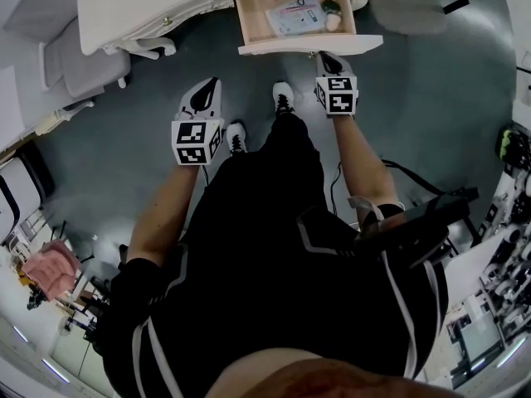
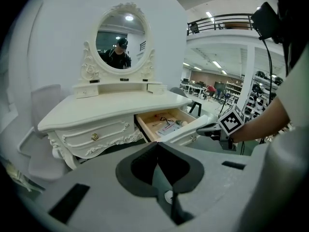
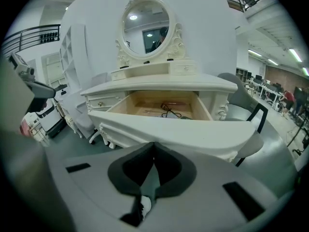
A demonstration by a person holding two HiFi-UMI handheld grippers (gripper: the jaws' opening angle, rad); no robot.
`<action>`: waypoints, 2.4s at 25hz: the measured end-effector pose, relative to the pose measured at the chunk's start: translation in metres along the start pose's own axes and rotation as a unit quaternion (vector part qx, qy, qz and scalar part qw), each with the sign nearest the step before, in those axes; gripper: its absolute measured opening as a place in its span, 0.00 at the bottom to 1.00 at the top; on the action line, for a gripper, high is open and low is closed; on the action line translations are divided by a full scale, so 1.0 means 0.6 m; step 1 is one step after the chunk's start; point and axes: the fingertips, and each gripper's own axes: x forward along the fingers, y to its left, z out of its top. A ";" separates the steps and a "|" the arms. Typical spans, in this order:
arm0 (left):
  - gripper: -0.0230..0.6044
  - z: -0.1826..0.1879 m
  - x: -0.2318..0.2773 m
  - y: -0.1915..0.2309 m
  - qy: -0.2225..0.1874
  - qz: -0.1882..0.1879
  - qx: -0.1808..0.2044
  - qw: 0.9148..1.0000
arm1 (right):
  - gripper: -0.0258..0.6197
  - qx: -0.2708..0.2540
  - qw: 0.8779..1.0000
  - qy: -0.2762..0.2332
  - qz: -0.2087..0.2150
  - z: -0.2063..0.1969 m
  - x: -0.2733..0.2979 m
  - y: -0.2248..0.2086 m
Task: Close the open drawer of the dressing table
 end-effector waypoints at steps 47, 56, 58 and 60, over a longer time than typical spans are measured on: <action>0.04 0.073 0.021 0.100 -0.027 0.142 -0.120 0.982 | 0.05 -0.052 0.997 -0.050 0.023 0.227 0.235 -0.071; 0.04 0.080 0.001 0.123 -0.040 0.154 -0.151 0.976 | 0.05 -0.034 0.997 -0.071 0.008 0.248 0.251 -0.079; 0.04 0.084 -0.006 0.128 -0.046 0.150 -0.161 0.974 | 0.05 -0.036 0.997 -0.066 0.007 0.247 0.252 -0.075; 0.04 0.091 -0.012 0.129 -0.049 0.143 -0.150 0.977 | 0.05 -0.029 0.998 -0.055 0.007 0.246 0.246 -0.073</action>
